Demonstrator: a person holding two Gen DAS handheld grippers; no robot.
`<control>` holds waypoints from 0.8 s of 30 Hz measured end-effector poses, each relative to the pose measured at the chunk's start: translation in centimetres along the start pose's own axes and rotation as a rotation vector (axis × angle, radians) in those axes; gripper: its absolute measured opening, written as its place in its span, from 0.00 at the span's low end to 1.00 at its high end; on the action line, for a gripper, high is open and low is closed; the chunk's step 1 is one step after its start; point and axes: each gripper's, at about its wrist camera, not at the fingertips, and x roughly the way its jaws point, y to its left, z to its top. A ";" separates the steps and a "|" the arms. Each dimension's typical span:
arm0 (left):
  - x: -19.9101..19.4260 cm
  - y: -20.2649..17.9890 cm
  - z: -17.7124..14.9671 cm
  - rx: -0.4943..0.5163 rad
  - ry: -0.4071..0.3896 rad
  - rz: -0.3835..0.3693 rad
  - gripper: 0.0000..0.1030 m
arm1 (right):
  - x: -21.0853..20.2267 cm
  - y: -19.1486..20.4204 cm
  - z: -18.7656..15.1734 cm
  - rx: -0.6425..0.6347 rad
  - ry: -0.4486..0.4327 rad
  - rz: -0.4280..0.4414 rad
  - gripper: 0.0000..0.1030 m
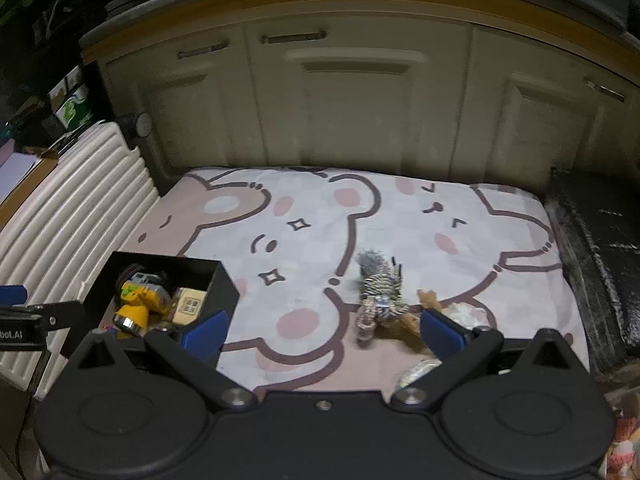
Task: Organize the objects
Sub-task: 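Withdraw both open tools from the black box toward the rope tassel and satin pouch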
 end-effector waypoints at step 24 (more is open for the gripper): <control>1.1 -7.0 0.3 0.070 -0.014 -0.087 1.00 | -2.1 -9.3 -2.3 0.128 -0.001 -0.126 1.00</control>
